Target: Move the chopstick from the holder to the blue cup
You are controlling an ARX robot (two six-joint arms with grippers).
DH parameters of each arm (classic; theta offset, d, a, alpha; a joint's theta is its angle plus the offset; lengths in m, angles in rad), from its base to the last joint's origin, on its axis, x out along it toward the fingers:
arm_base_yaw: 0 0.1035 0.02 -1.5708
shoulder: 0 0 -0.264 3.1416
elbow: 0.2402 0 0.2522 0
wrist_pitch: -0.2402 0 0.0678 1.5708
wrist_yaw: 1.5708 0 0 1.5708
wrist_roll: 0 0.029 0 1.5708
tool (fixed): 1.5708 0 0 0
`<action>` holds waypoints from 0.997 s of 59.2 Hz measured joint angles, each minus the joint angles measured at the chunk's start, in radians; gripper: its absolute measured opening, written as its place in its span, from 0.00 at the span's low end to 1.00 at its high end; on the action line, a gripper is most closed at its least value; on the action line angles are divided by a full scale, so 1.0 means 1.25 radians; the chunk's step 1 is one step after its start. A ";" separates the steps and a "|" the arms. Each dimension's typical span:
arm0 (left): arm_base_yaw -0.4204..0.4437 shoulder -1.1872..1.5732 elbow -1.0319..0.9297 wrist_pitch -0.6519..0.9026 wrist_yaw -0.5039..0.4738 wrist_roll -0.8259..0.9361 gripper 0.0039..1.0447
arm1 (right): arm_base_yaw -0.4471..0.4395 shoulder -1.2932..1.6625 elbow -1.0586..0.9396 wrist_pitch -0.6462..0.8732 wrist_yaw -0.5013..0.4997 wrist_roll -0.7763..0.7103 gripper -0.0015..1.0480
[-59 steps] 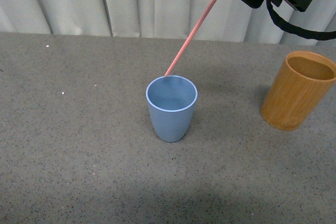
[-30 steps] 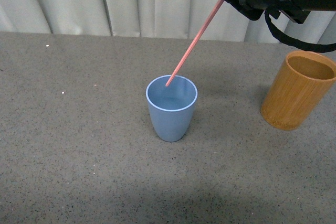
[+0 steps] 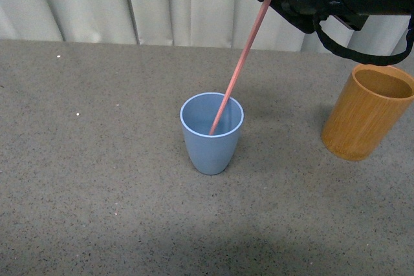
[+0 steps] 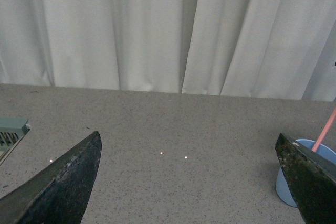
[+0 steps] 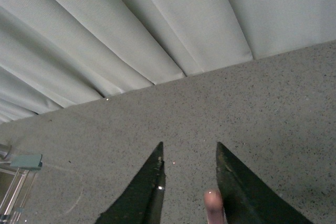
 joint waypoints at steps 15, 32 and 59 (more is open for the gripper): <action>0.000 0.000 0.000 0.000 0.000 0.000 0.94 | -0.001 0.000 0.000 0.002 0.017 -0.005 0.78; 0.000 0.000 0.000 0.000 0.000 0.000 0.94 | -0.017 -0.012 -0.006 -0.011 0.056 -0.005 0.91; 0.000 0.000 0.000 0.000 0.000 0.000 0.94 | -0.155 -0.358 -0.490 0.379 0.172 -0.470 0.26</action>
